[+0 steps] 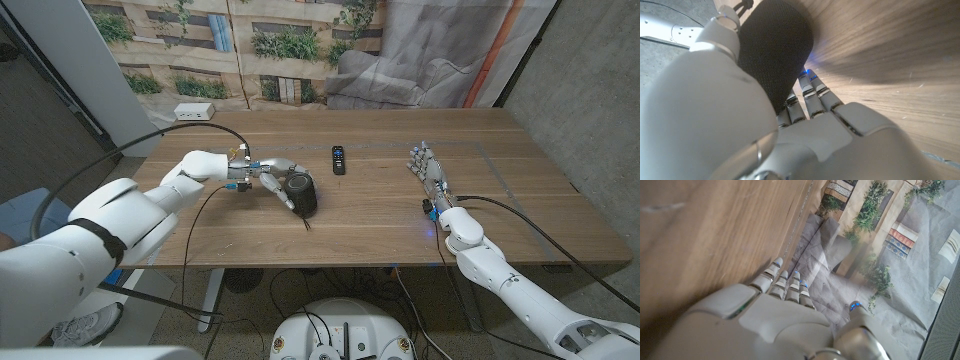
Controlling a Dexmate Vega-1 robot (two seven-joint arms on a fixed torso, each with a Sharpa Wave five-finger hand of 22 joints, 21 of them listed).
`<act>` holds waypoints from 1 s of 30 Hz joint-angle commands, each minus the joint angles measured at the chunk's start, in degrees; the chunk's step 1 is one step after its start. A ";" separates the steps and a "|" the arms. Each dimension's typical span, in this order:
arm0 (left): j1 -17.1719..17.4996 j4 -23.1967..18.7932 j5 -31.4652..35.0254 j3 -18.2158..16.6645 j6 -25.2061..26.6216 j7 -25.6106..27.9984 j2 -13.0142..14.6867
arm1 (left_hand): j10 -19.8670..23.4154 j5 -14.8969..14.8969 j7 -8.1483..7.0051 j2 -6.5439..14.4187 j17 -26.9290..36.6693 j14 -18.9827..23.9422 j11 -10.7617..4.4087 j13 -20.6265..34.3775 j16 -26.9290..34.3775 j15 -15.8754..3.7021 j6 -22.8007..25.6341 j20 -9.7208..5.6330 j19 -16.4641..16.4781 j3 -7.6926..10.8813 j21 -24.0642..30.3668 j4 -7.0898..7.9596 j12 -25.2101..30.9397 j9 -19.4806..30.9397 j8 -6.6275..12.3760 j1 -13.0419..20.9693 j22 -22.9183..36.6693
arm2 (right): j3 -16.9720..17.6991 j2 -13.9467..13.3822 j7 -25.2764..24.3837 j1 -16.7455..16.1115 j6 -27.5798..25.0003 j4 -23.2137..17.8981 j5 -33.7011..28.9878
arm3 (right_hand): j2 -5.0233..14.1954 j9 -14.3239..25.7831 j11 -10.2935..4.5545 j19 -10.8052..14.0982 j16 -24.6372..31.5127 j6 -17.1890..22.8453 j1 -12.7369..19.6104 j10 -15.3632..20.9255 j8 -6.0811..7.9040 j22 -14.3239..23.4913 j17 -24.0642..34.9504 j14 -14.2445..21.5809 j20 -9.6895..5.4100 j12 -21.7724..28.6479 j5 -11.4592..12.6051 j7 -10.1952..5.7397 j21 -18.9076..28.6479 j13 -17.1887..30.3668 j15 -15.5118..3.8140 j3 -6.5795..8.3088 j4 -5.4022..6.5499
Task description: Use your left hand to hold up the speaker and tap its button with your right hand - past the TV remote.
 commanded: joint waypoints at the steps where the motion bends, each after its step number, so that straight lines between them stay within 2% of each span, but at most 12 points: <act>1: 2.26 -9.88 -2.76 -2.27 5.24 -1.55 2.46 | 5.79 0.43 -2.77 6.98 4.65 3.73 -4.53 2.94 0.60 -13.05 8.05 -6.99 0.75 -0.46 0.06 0.07 0.71 0.16 4.52 5.57 0.06 | 0.80 -1.90 0.18 -1.58 -0.95 -4.21 0.58 | 0.48 0.07 -0.35 0.35 0.29 0.06 0.42 0.27 0.16 0.14 0.15 0.52 0.09 0.18 0.22 -0.12 0.07 0.06 0.12 0.06 0.24; 10: 6.91 -27.17 -3.57 -3.13 18.35 1.89 8.12 | 5.99 0.43 -2.56 7.50 4.84 3.93 -4.47 3.25 0.83 -13.01 8.35 -6.94 1.02 -0.97 0.03 0.31 0.69 0.15 4.80 5.37 0.08 | 2.13 -4.79 0.40 -3.29 -2.98 -9.49 1.23 | 0.48 0.07 -0.36 0.41 0.33 0.09 0.45 0.33 0.16 0.14 0.06 0.60 0.11 0.19 0.22 -0.10 0.08 0.06 0.16 0.08 0.25; 18: 11.81 -41.29 -4.97 -4.64 29.83 6.87 12.49 | 6.48 0.42 -2.25 8.00 5.00 4.25 -4.49 3.50 1.11 -12.95 8.80 -6.76 1.39 -1.46 0.07 0.55 0.76 0.13 5.10 5.04 0.10 | 3.00 -6.83 2.45 -3.48 -3.75 -11.50 2.17 | 0.44 0.07 -0.45 0.49 0.35 0.10 0.53 0.36 0.16 0.13 -0.05 0.65 0.08 0.19 0.22 -0.16 0.10 0.06 0.01 0.10 0.22; 25: 15.59 -50.88 -6.05 -6.23 37.85 12.30 15.12 | 6.73 0.39 -2.05 8.39 5.11 4.40 -4.49 3.67 1.28 -12.95 9.24 -6.60 1.64 -1.86 0.10 0.75 0.76 0.12 5.34 4.67 0.11 | 3.53 -8.66 4.50 -3.57 -4.48 -13.03 2.87 | 0.46 0.07 -0.40 0.62 0.35 0.18 0.62 0.47 0.18 0.13 -0.12 0.68 -0.16 0.23 0.22 -0.13 0.14 0.06 -0.05 0.15 0.18; 30: 16.79 -55.12 -6.76 -6.77 42.30 14.30 16.13 | 6.90 0.39 -1.85 8.66 5.18 4.51 -4.49 3.78 1.40 -12.97 9.40 -6.58 1.79 -2.07 0.10 0.79 0.74 0.10 5.45 4.55 0.12 | 3.83 -9.72 6.07 -3.50 -5.05 -13.33 3.60 | 0.49 0.07 -0.49 0.64 0.41 0.24 0.66 0.67 0.20 0.13 -0.17 0.82 -0.20 0.30 0.22 -0.17 0.13 0.06 -0.07 0.19 0.16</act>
